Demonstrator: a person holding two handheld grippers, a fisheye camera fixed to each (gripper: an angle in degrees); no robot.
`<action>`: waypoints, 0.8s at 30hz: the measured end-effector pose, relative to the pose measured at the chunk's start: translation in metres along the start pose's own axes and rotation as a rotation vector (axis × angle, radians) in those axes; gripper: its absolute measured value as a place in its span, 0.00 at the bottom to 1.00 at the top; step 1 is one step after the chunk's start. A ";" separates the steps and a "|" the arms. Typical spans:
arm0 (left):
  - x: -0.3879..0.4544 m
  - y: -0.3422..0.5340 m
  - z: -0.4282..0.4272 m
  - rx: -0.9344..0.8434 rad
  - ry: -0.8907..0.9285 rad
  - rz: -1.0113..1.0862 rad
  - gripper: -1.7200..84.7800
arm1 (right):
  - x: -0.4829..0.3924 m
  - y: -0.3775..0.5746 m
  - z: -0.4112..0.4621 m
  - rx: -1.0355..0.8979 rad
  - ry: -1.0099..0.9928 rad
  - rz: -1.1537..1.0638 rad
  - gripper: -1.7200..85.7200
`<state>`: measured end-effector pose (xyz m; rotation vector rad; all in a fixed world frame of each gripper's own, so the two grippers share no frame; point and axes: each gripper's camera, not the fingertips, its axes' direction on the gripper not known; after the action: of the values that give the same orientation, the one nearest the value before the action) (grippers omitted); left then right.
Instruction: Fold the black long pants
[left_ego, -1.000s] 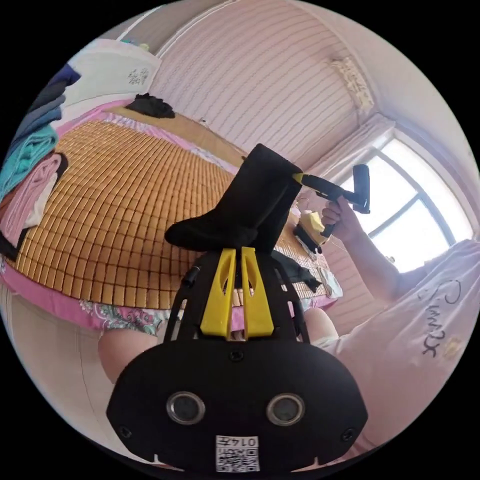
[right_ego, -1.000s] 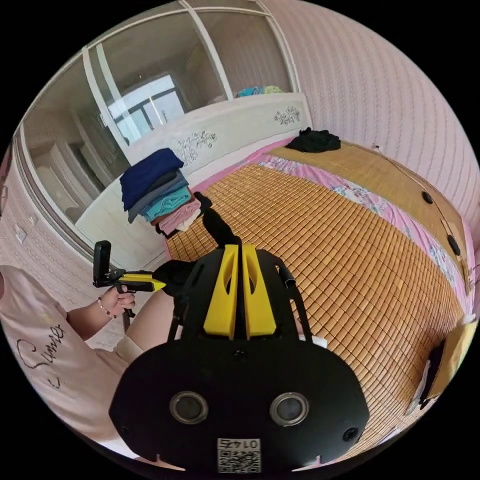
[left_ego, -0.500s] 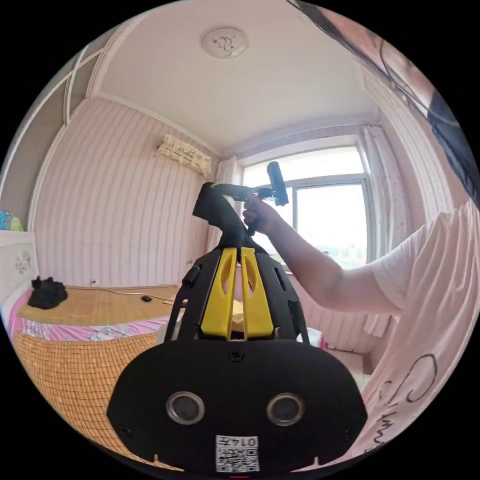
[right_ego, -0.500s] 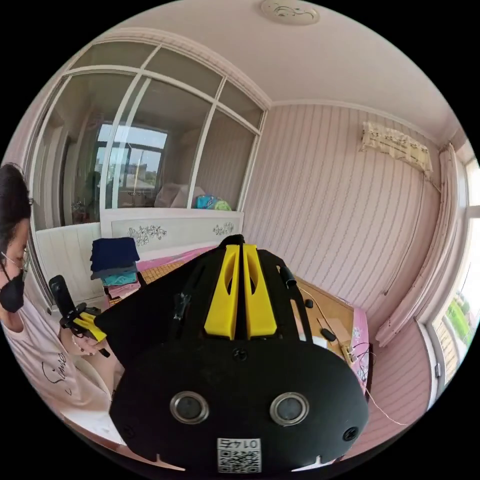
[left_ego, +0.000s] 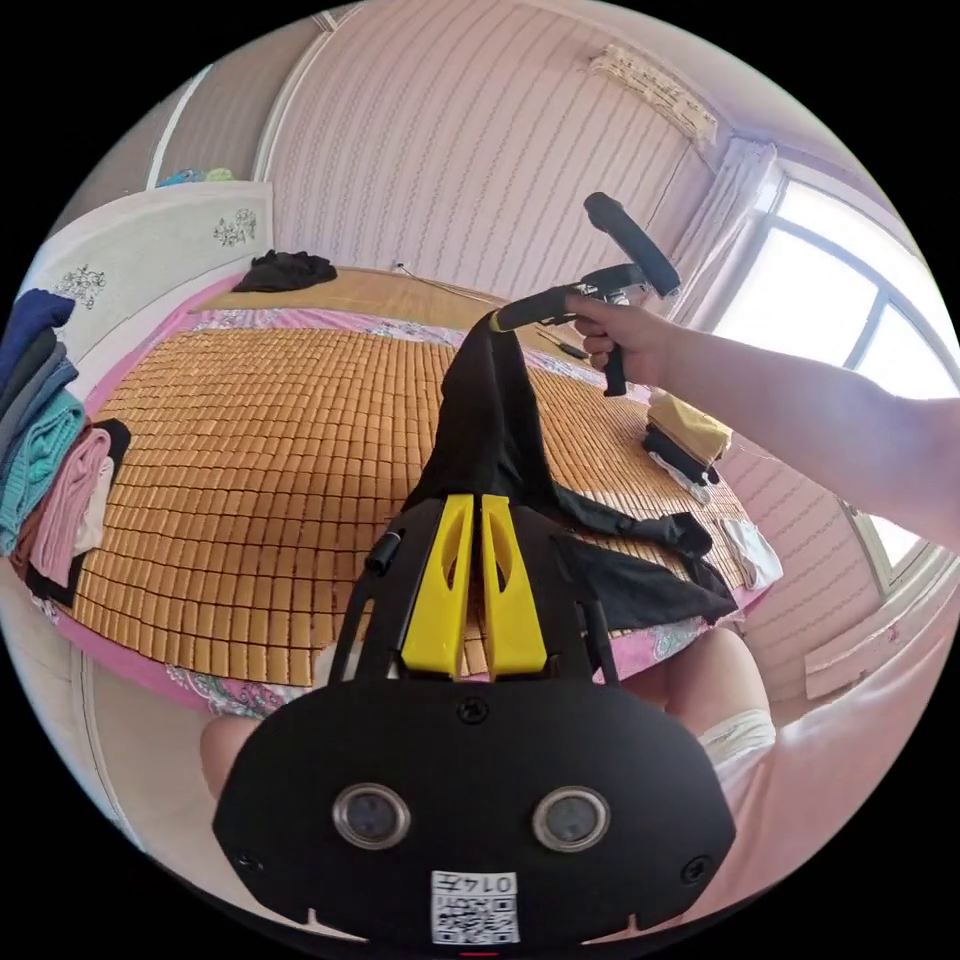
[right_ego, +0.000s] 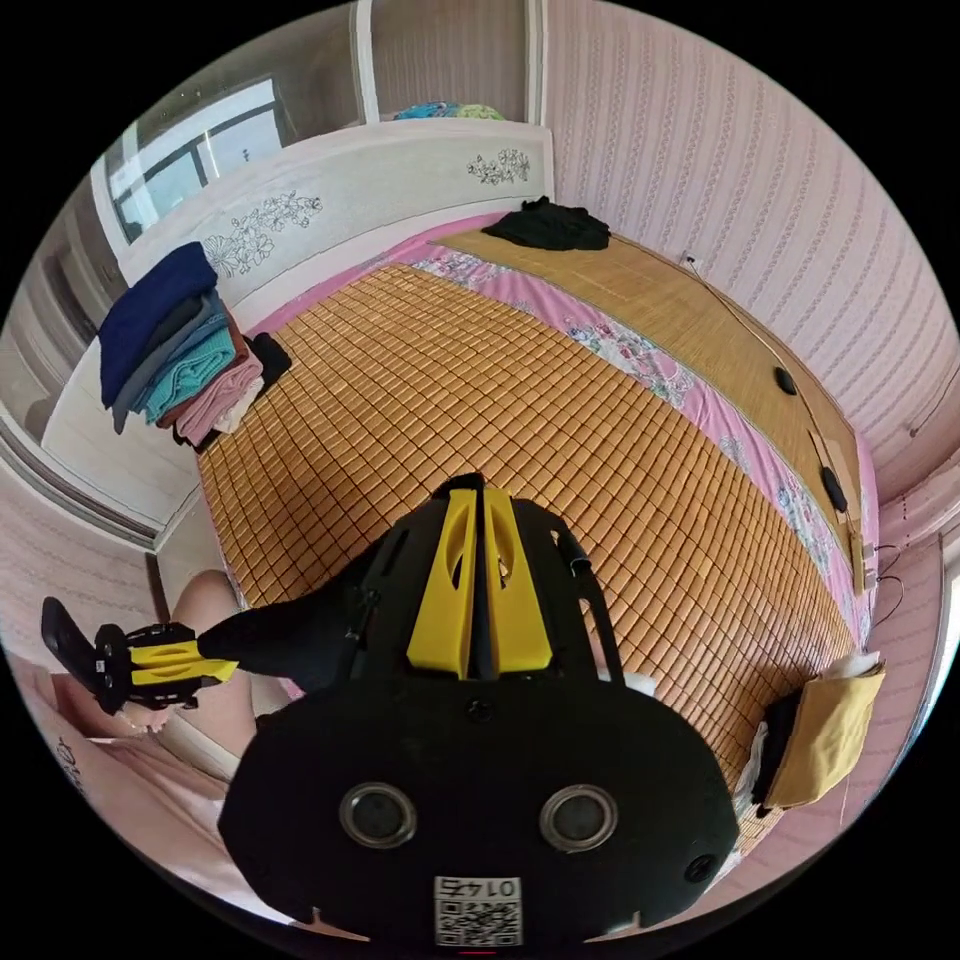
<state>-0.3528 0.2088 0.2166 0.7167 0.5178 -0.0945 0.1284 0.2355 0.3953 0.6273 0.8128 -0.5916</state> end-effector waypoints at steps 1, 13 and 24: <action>-0.010 -0.006 -0.019 0.065 -0.017 -0.014 0.01 | -0.004 -0.011 -0.004 0.019 -0.021 -0.021 0.01; -0.171 0.036 -0.049 -0.091 -0.400 -0.536 0.07 | -0.144 -0.144 0.113 -0.095 -0.266 -0.255 0.11; -0.149 -0.012 0.007 -0.207 -0.226 -0.251 0.06 | 0.035 0.151 0.109 -0.196 0.119 0.117 0.11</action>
<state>-0.4826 0.1822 0.2859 0.4294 0.3912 -0.3475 0.3033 0.2515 0.4674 0.5292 0.9268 -0.3656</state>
